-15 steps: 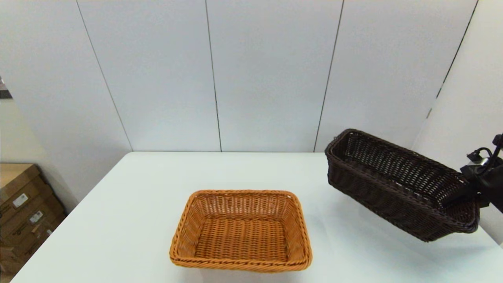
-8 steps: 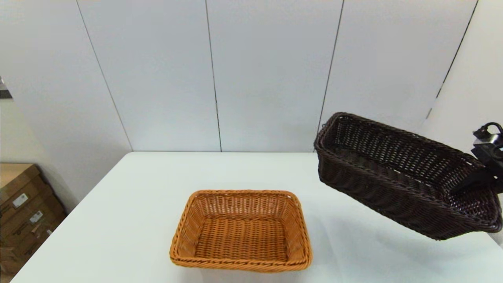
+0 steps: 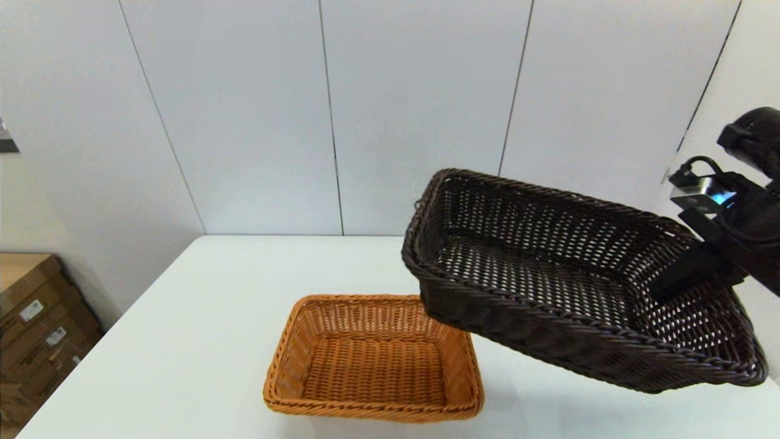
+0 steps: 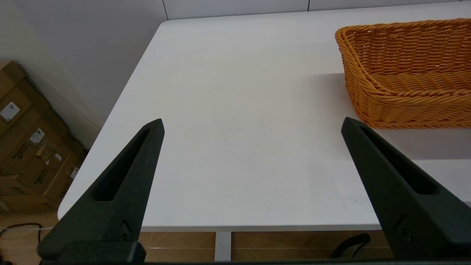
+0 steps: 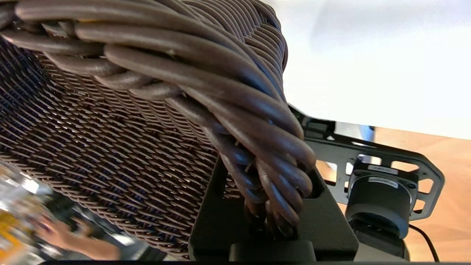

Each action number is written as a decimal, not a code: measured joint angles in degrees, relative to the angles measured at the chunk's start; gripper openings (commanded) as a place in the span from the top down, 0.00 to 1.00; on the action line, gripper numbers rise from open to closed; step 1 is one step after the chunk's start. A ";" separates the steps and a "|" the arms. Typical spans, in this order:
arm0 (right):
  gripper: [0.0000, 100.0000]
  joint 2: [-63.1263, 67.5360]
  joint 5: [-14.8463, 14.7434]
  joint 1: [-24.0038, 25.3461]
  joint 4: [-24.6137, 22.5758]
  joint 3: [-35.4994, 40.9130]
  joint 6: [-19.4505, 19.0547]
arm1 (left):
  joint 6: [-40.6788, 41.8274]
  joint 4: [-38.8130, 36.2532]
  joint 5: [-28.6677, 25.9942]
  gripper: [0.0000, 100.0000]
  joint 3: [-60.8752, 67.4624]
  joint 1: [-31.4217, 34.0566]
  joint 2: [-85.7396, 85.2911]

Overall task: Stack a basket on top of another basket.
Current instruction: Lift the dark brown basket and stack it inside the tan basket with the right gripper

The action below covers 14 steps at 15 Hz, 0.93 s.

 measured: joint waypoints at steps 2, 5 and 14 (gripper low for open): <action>1.00 0.09 -1.18 4.40 0.05 -1.35 1.49 | 0.00 0.00 0.01 0.00 0.00 0.00 0.00; 1.00 1.67 -3.06 12.36 -0.06 -3.12 2.84 | 0.00 0.02 0.00 0.00 0.00 0.00 0.00; 1.00 14.03 -6.11 22.76 -13.29 -9.98 9.31 | -0.02 0.00 -0.02 0.00 0.00 0.00 0.00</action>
